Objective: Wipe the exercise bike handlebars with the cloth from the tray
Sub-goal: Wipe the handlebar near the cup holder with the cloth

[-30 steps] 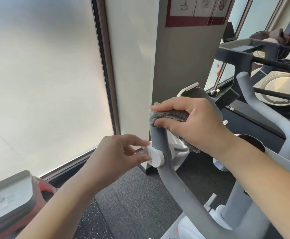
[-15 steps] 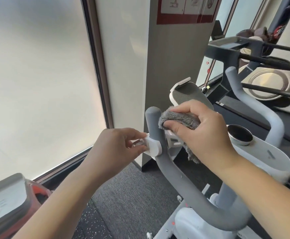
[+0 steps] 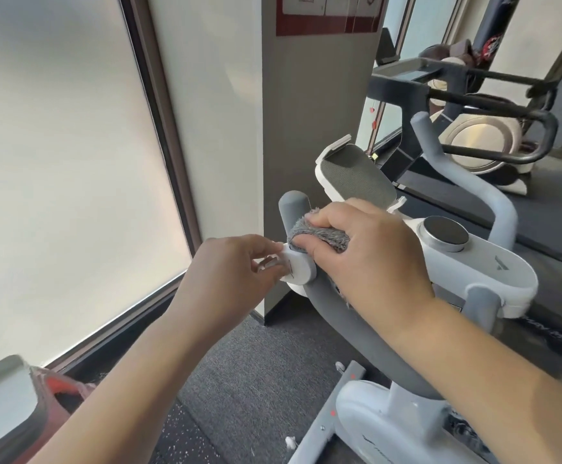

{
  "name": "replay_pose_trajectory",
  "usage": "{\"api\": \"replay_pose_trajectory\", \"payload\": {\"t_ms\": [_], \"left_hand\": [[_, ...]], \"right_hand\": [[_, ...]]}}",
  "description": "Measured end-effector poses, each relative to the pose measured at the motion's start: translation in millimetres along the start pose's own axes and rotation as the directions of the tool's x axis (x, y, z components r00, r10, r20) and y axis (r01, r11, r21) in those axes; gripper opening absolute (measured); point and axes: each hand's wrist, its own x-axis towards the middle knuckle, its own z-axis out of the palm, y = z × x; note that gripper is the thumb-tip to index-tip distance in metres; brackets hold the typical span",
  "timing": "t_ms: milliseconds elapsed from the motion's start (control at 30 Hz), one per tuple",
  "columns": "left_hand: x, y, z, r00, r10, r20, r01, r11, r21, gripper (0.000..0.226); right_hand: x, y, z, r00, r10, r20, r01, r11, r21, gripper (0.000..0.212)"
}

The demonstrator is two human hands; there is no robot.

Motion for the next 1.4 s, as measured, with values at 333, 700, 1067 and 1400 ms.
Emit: {"api": "replay_pose_trajectory", "payload": {"t_ms": [333,700,1067,1400], "left_hand": [[0,-7,1,0.999,0.036,-0.003,-0.036,0.999,-0.001,0.022],[-20,-5,9,0.993,0.121,-0.015,-0.121,0.992,0.036,0.047],[-30,-4,25,0.990,0.116,-0.075,-0.112,0.992,0.055,0.059],[-49,9,49,0.987,0.076,-0.139,-0.067,0.995,0.072,0.072]], "right_hand": [[11,-9,-6,0.984,0.169,-0.049,-0.165,0.983,0.086,0.027],[-27,7,-2,0.997,0.075,0.028,-0.075,0.997,0.005,0.016],[-50,24,-12,0.968,0.090,0.236,-0.084,0.996,-0.035,0.020],[-65,51,-36,0.931,0.011,0.364,-0.034,0.998,0.057,0.035]]}}
